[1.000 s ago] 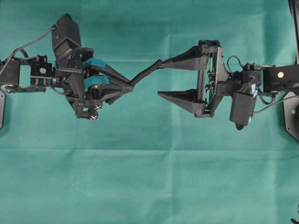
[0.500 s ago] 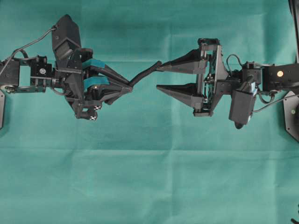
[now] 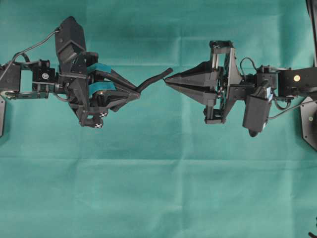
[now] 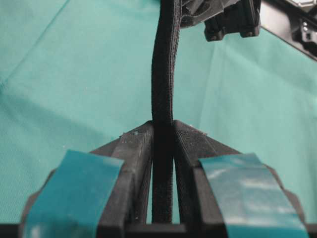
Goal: Peel off the Velcro with your right arm.
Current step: 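Close the right gripper on the strap's top layer, then pull the right gripper away from the left to peel the layers apart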
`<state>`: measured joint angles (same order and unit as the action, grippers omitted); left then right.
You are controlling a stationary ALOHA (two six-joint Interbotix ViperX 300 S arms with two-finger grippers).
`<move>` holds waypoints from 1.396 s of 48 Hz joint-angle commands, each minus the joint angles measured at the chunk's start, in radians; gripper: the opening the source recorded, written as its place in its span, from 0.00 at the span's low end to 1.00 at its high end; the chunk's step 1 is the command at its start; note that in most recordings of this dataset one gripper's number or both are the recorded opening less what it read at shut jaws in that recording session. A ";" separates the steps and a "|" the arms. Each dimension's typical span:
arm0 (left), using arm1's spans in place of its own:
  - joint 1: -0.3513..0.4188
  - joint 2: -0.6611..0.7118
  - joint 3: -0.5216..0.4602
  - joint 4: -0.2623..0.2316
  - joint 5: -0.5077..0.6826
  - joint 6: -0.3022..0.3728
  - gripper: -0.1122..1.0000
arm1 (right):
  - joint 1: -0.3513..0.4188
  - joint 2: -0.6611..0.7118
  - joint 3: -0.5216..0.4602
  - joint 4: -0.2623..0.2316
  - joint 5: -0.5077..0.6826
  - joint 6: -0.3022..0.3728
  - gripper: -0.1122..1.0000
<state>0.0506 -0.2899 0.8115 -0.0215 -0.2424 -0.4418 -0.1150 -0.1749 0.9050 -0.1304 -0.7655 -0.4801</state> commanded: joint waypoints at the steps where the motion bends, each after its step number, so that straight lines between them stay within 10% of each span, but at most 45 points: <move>1: -0.002 -0.011 -0.009 -0.002 -0.009 -0.002 0.19 | 0.003 -0.008 -0.023 -0.002 -0.009 0.003 0.02; 67: 0.015 -0.012 -0.008 -0.002 -0.021 -0.002 0.19 | 0.011 0.074 -0.057 -0.002 -0.012 0.008 0.02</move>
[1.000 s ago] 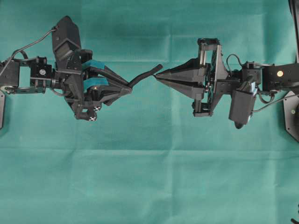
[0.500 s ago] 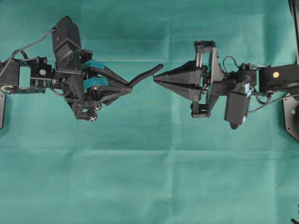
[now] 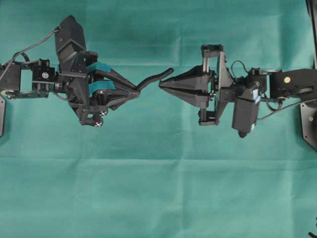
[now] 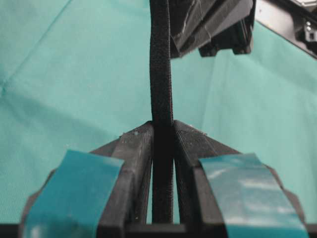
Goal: Peel off the Velcro with your right arm.
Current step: 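Pull the right gripper away from the left to peel the layers apart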
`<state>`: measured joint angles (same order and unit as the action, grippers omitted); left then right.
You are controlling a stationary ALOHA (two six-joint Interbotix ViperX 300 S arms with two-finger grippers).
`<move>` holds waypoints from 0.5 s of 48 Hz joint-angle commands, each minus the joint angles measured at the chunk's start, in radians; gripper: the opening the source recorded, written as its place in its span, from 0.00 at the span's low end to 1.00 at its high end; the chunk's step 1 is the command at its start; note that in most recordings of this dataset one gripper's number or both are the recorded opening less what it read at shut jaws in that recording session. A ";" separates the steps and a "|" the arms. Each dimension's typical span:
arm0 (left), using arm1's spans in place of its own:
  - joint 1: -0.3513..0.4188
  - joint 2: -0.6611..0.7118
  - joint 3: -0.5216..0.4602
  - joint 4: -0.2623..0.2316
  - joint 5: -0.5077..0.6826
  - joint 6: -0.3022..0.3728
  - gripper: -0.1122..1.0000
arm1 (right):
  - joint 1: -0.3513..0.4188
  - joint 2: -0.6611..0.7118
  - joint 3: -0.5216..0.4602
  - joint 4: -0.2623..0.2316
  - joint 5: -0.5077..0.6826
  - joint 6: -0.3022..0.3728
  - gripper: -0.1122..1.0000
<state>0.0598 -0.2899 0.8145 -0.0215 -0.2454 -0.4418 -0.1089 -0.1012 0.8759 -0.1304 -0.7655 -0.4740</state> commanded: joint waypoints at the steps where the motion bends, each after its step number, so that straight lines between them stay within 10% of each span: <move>1: 0.006 -0.011 -0.011 -0.002 -0.018 -0.002 0.19 | 0.005 0.003 -0.029 -0.002 -0.012 0.002 0.02; 24: 0.025 -0.011 -0.008 -0.002 -0.040 -0.002 0.19 | 0.017 0.054 -0.058 -0.002 -0.028 0.002 0.02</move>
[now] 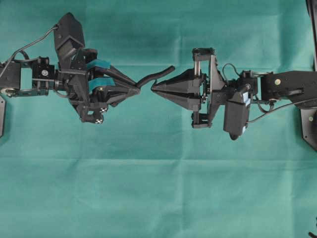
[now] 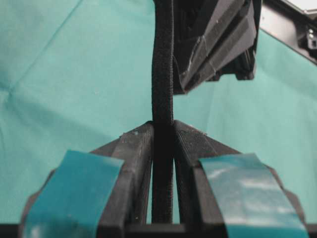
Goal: Peel off the Velcro with your right arm.
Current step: 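Pull the right gripper away from the left to peel the layers apart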
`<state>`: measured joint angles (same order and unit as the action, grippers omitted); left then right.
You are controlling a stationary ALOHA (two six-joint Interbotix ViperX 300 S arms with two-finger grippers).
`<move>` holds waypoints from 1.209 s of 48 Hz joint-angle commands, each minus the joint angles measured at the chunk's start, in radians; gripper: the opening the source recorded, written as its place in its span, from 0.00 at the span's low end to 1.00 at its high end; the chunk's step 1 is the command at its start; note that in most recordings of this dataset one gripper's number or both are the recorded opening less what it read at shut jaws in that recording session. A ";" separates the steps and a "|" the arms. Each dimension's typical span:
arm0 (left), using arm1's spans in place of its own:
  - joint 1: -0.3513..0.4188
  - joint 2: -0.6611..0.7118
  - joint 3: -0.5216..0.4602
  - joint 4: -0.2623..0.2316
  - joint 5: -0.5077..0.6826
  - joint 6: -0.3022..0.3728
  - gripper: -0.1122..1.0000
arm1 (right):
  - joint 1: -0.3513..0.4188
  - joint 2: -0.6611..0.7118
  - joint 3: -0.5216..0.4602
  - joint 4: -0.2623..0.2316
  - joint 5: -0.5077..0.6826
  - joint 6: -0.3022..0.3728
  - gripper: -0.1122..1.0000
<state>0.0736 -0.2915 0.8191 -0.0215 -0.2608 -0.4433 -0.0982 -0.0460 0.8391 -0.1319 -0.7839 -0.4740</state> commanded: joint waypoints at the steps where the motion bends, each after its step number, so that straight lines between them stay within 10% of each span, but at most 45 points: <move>1: 0.012 -0.009 -0.011 -0.002 -0.026 0.000 0.19 | 0.008 0.000 -0.023 0.000 -0.009 0.002 0.02; 58: 0.046 -0.011 0.006 -0.002 -0.141 0.000 0.19 | 0.041 0.072 -0.066 -0.063 -0.009 0.005 0.02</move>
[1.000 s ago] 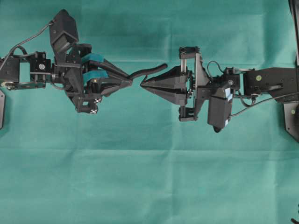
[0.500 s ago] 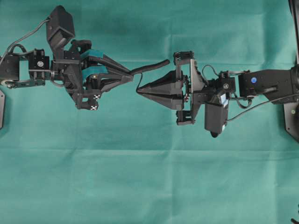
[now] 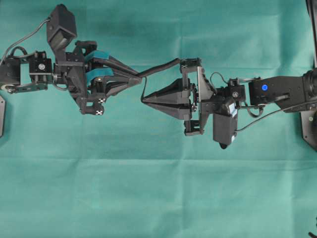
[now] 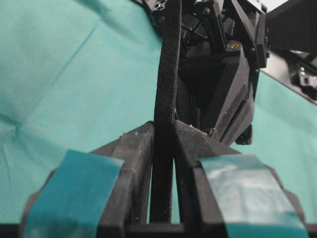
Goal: Peel off the Velcro with your right arm.
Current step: 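Pull the right gripper away from the left to peel the layers apart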
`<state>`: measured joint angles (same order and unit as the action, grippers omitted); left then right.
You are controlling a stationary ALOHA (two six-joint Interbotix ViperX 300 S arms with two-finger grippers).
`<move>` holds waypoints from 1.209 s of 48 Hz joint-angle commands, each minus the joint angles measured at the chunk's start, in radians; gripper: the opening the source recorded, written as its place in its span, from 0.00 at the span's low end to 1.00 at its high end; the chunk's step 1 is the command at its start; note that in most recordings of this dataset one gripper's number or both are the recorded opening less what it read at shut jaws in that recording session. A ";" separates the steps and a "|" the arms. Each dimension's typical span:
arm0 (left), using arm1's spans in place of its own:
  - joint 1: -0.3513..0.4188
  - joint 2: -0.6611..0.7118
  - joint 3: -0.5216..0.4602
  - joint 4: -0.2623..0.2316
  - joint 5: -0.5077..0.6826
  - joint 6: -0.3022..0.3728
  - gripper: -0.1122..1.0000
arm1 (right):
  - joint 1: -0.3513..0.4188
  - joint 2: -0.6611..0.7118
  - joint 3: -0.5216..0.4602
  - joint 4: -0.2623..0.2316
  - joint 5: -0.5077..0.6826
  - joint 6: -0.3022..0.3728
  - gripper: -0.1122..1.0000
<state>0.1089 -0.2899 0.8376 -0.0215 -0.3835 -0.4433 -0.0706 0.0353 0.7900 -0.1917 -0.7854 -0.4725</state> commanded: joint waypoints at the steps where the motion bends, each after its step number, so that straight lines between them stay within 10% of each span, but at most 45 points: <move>1: 0.011 -0.014 -0.012 -0.002 -0.020 0.000 0.19 | 0.015 -0.008 -0.017 -0.002 -0.008 0.002 0.02; 58: 0.026 -0.054 0.018 -0.002 -0.091 0.000 0.19 | 0.077 0.006 -0.014 -0.002 0.000 0.003 0.02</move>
<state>0.1181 -0.3160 0.8667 -0.0199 -0.4510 -0.4449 -0.0199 0.0445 0.7869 -0.1917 -0.7839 -0.4725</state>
